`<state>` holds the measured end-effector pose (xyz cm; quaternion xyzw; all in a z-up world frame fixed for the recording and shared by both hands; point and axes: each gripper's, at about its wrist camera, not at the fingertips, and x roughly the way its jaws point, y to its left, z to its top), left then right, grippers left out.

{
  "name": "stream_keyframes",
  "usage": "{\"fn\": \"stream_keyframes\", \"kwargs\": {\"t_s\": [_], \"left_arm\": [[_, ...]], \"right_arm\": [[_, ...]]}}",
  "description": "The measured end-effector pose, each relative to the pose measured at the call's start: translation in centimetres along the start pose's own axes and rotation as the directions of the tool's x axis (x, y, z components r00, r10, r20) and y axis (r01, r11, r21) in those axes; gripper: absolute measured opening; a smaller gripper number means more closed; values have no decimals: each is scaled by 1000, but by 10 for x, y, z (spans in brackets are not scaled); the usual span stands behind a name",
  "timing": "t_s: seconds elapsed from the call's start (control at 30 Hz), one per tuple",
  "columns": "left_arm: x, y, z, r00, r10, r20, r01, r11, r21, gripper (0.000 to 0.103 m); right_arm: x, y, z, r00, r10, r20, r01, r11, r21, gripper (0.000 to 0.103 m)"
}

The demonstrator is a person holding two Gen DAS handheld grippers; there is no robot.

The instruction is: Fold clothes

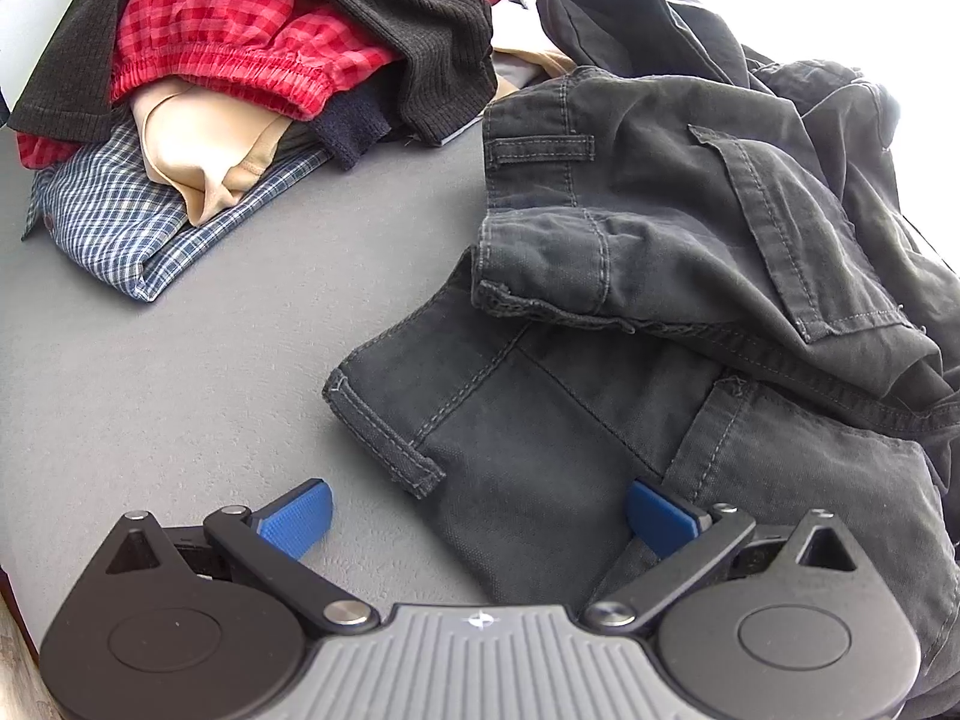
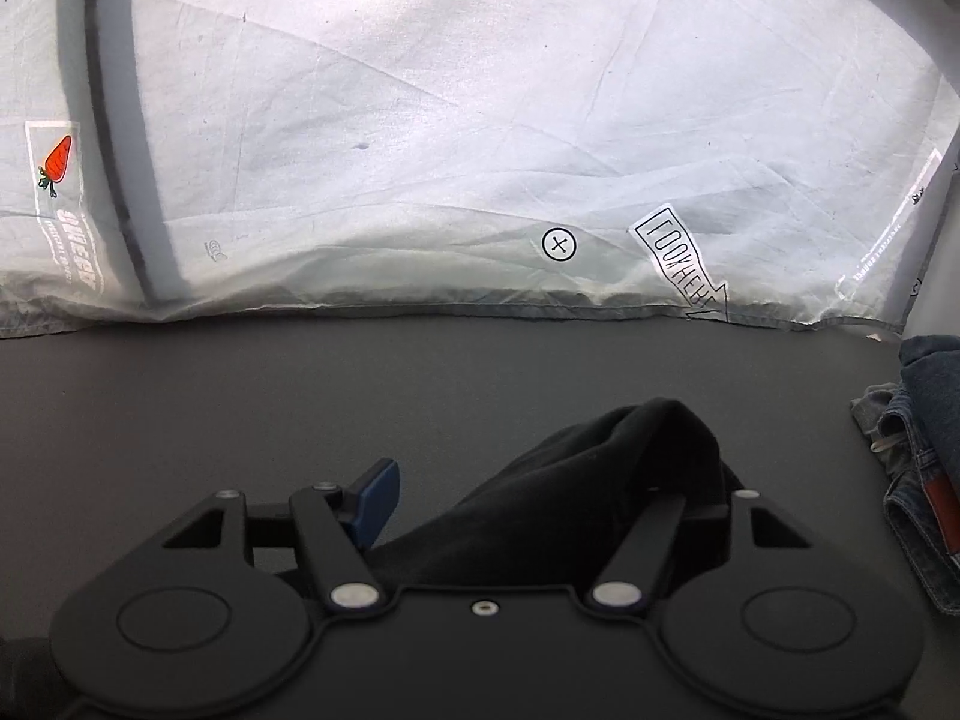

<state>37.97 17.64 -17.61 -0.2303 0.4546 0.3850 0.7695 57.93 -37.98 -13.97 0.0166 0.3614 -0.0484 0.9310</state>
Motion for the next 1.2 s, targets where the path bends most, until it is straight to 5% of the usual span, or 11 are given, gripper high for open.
{"fn": "stream_keyframes", "kwargs": {"t_s": [0.17, 0.23, 0.37, 0.47, 0.57, 0.63, 0.73, 0.87, 0.97, 1.1, 1.2], "left_arm": [[2, -1, 2, 1000, 5, -16, -5, 1000, 11, 103], [2, -2, 3, 1000, 5, -23, -4, 1000, 18, 103], [4, -3, 6, 999, 5, -37, -3, 999, 32, 103], [5, -3, 6, 999, 4, -41, -3, 999, 32, 103], [5, -4, 5, 999, 5, -38, -4, 1000, 29, 103], [5, -4, 4, 999, 7, -36, -6, 1000, 28, 103], [6, -4, 2, 999, 11, -34, -11, 1000, 10, 103], [5, -4, 2, 999, 20, -49, -21, 999, -25, 102], [5, -4, 4, 998, 14, -61, -17, 999, -49, 100], [-4, 1, 3, 994, -99, -36, 94, 989, -114, 90], [-5, 5, 1, 985, -173, -24, 166, 969, -181, 90]], "right_arm": [[-64, -51, -35, 991, 120, 68, -132, 964, 231, 66], [-79, -68, -49, 989, 141, 52, -150, 948, 281, 56], [-50, -81, -55, 990, 79, -115, -54, 977, 207, 19], [-14, -90, -42, 985, 33, -172, -5, 987, 159, 17], [7, -92, 2, 990, -141, -26, 142, 988, 67, 14], [8, -101, 27, 973, -218, 73, 208, 969, 130, 22], [-8, -118, 36, 969, -228, 93, 197, 944, 265, 43], [-28, -122, -14, 969, -246, -16, 233, 896, 377, 49], [-29, -130, -66, 980, -153, -130, 199, 835, 513, 54], [-30, -125, -105, 991, -43, -126, 116, 752, 649, 56], [-22, -108, -104, 990, -60, -128, 128, 757, 641, 62]]}}
